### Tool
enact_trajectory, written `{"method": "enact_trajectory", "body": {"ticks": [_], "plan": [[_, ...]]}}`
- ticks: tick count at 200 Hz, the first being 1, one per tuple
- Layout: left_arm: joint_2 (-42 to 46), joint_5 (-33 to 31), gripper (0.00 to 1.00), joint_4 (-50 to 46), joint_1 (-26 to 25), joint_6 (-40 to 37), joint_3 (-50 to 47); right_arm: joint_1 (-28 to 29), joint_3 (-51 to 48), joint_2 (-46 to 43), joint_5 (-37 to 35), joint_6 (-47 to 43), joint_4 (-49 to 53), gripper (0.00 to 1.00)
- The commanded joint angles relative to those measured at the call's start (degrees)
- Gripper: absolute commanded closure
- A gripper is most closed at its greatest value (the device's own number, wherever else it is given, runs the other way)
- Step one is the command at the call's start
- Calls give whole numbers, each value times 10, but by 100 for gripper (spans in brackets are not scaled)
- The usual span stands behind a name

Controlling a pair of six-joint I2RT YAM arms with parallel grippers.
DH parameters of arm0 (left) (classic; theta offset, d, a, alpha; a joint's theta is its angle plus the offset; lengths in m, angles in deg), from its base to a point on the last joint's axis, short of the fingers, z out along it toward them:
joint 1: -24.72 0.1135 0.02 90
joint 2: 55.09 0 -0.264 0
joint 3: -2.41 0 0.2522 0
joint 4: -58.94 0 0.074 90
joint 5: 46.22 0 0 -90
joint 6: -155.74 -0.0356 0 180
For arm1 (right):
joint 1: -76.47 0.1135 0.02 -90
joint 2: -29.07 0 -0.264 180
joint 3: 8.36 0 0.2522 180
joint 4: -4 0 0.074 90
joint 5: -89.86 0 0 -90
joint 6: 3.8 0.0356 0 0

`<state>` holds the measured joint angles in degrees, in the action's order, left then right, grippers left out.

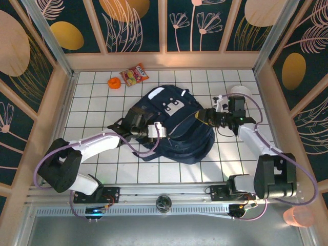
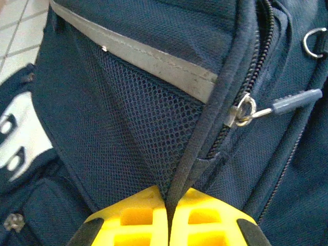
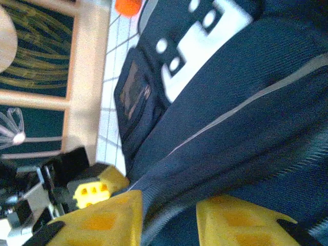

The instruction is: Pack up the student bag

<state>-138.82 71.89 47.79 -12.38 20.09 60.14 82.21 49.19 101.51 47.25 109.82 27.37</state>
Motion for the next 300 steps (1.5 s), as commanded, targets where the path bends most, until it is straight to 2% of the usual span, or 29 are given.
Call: {"method": "enact_trajectory", "body": {"ticks": [1,29,56,72,98,119,141,218,265,300], "plan": [[0,22,100,15,-1,96,17,1,18,-78,-137,-44,79,61],[-11,32,100,-14,-1,121,40,40,16,-191,-252,-4,165,58],[-28,55,100,-63,-1,145,72,172,31,-254,-369,70,225,59],[-34,66,100,-81,-1,151,81,259,31,-256,-405,139,235,62],[-41,81,100,-107,-2,154,95,425,24,-215,-476,221,184,63],[-46,90,100,-117,-1,160,107,489,43,-154,-513,241,168,63],[-53,97,100,-119,-1,170,114,513,53,-104,-518,234,141,63],[-68,145,100,-139,-2,183,153,512,62,-32,-601,213,129,62],[-66,156,100,-147,-1,182,156,513,97,12,-668,226,181,65],[-59,149,100,-147,-1,182,157,511,126,61,-710,254,270,69]]}}
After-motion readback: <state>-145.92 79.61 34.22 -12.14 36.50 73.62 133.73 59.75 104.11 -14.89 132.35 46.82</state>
